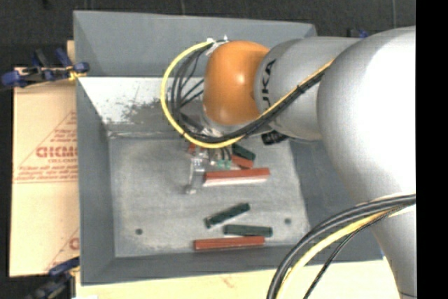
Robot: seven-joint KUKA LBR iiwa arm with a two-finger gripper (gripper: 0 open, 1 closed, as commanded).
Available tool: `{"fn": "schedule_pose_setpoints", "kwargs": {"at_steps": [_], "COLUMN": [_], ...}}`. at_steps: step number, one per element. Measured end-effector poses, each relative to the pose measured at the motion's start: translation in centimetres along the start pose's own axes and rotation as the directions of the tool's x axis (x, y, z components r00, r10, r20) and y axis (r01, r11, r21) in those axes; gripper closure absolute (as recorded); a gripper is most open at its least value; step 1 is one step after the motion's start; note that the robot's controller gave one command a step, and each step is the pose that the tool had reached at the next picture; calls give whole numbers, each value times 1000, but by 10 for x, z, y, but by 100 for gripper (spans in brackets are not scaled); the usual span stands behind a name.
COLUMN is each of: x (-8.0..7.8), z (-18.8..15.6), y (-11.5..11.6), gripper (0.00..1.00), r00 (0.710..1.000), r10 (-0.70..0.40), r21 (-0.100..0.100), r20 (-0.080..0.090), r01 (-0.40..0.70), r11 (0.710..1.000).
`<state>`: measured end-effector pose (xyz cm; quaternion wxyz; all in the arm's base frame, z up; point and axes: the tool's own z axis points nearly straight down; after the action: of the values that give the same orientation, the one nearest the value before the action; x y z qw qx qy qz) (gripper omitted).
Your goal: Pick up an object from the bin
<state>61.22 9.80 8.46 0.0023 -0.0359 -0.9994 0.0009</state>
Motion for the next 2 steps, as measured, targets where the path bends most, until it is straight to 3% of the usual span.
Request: {"fn": "schedule_pose_setpoints", "kwargs": {"at_steps": [1, 2], "x": [4, 4], "z": [6, 6], "y": [-52, -52], "gripper": [100, 100], "r00": [980, 980], "r10": [-200, -199], "r21": [0, -1], "r20": [20, 20], "r01": [200, 199], "r11": [980, 980]}}
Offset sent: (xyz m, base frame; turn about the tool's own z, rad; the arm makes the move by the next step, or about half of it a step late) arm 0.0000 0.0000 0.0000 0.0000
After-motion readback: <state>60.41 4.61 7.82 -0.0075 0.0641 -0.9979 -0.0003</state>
